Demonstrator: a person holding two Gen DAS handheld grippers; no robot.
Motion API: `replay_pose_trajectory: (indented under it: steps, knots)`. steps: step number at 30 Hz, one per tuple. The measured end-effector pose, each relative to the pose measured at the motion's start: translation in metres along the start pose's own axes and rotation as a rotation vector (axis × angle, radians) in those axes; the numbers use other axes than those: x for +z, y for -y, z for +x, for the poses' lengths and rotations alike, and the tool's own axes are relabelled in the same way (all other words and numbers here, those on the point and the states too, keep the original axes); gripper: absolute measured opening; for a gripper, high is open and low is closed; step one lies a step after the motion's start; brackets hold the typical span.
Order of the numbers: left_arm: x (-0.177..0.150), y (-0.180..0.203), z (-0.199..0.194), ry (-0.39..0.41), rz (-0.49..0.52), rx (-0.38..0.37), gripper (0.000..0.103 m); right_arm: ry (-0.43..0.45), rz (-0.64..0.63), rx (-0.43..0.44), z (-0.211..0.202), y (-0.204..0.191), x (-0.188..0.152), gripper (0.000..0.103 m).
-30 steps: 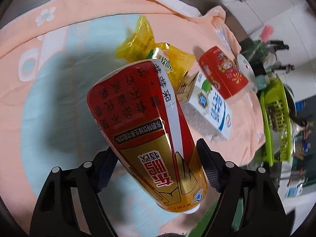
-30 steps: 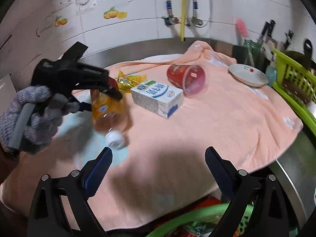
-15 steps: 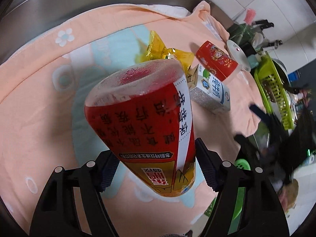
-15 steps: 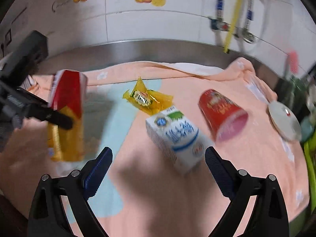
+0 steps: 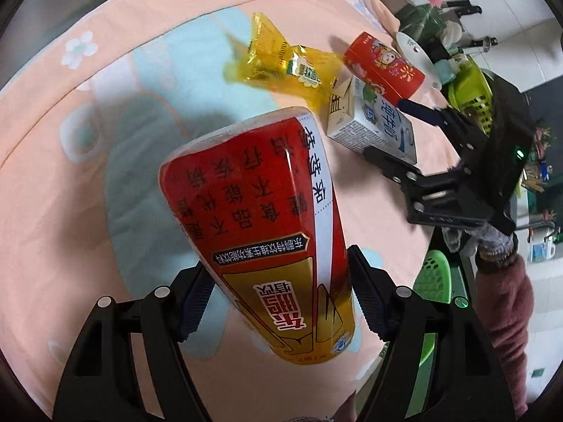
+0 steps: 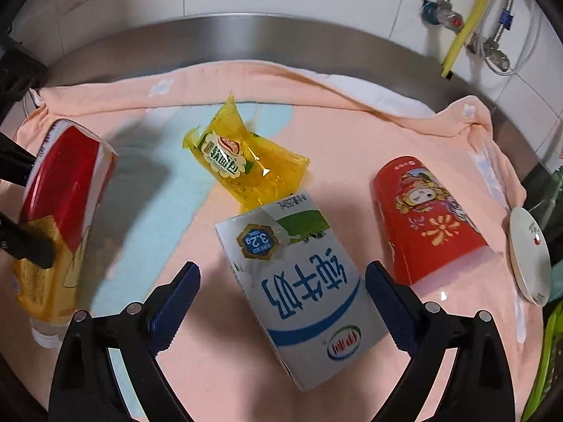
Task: Collect trash
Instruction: 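Grasp the red-and-gold drink carton with the left tool while the right tool grasps the white milk carton, then carry the milk carton into the basket and open the right tool while the left tool carries the drink carton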
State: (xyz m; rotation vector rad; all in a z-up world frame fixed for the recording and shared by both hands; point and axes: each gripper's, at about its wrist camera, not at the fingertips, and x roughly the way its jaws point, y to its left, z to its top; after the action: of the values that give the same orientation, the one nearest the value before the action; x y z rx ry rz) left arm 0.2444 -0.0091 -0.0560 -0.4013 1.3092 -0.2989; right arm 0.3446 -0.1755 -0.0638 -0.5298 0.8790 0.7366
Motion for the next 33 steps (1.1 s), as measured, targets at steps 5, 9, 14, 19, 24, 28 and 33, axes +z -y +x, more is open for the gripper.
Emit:
replay_pose_trajectory:
  steps: [5, 9, 14, 19, 24, 28, 33]
  knots:
    - [0.0, 0.002, 0.001, -0.014, 0.008, -0.001, 0.072, -0.035, 0.002, 0.001, 0.016, 0.005, 0.007, 0.092]
    - [0.0, -0.002, 0.001, -0.016, -0.006, -0.015, 0.073, -0.06, 0.007, 0.007, 0.024, 0.005, 0.007, 0.092]
    - [-0.003, -0.002, 0.001, -0.022, -0.013, -0.029, 0.076, -0.06, 0.063, 0.026, 0.017, 0.008, 0.001, 0.082]
    - [-0.007, -0.003, 0.001, -0.012, -0.043, -0.046, 0.08, -0.053, 0.132, 0.027, 0.005, 0.006, -0.008, 0.07]
    - [-0.009, -0.004, 0.004, 0.003, -0.093, -0.062, 0.082, -0.037, 0.173, 0.012, -0.003, -0.005, -0.018, 0.068]
    - [-0.004, -0.007, 0.005, 0.025, -0.161, -0.085, 0.082, -0.019, 0.217, 0.012, -0.008, -0.009, -0.022, 0.068]
    - [-0.001, -0.005, 0.006, 0.066, -0.216, -0.066, 0.084, 0.019, 0.277, 0.031, -0.02, -0.014, -0.033, 0.068]
